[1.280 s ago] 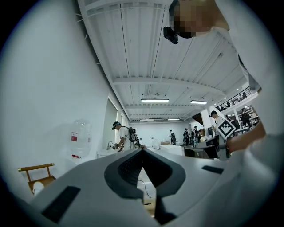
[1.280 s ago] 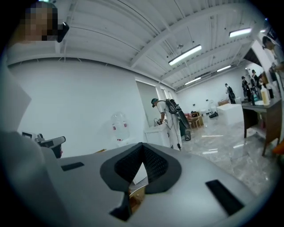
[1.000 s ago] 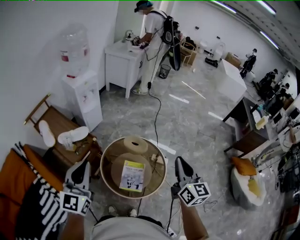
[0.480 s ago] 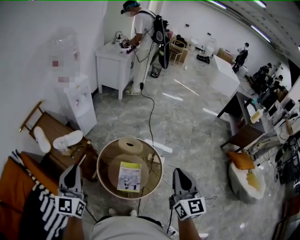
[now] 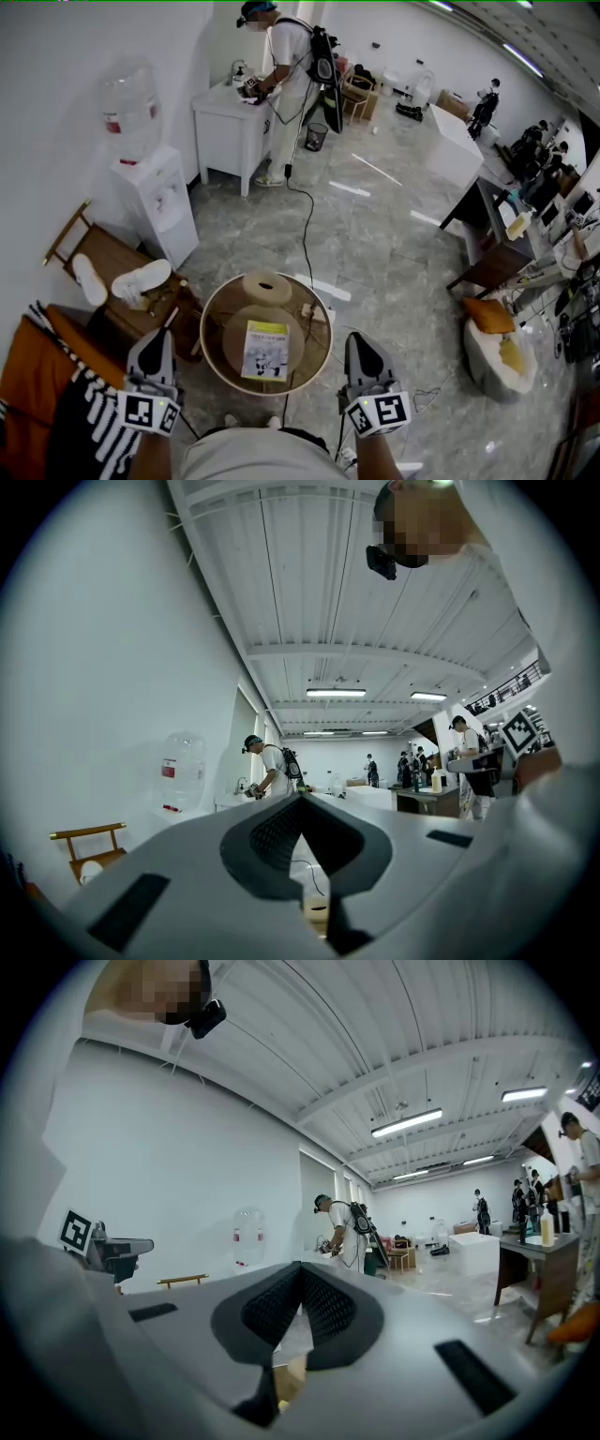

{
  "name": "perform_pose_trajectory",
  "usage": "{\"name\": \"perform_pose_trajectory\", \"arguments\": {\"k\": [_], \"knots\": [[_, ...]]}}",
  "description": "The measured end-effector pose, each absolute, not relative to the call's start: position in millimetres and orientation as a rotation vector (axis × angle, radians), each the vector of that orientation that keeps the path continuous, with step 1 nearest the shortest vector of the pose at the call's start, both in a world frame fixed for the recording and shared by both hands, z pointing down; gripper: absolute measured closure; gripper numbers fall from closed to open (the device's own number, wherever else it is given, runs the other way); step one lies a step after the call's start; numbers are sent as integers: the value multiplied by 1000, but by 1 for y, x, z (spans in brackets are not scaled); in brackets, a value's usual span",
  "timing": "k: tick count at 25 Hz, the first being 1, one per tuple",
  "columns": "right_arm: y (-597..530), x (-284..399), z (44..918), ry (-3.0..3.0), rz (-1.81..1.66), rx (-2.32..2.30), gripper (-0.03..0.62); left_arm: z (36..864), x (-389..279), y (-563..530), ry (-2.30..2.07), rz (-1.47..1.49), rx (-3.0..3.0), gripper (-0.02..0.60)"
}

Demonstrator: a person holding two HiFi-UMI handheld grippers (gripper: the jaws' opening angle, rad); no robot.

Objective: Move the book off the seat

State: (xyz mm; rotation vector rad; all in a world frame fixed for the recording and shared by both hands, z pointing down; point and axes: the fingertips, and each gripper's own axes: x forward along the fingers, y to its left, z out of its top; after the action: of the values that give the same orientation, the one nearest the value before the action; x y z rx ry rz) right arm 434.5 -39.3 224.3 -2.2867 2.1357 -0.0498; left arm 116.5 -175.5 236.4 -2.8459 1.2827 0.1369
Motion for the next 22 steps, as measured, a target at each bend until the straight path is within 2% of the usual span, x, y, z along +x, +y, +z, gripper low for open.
{"name": "perform_pose_trajectory", "arguments": {"k": [22], "knots": [[-56, 416, 234, 2168, -105, -2240, 572, 246, 109, -175, 1281, 135, -2875, 568]]}}
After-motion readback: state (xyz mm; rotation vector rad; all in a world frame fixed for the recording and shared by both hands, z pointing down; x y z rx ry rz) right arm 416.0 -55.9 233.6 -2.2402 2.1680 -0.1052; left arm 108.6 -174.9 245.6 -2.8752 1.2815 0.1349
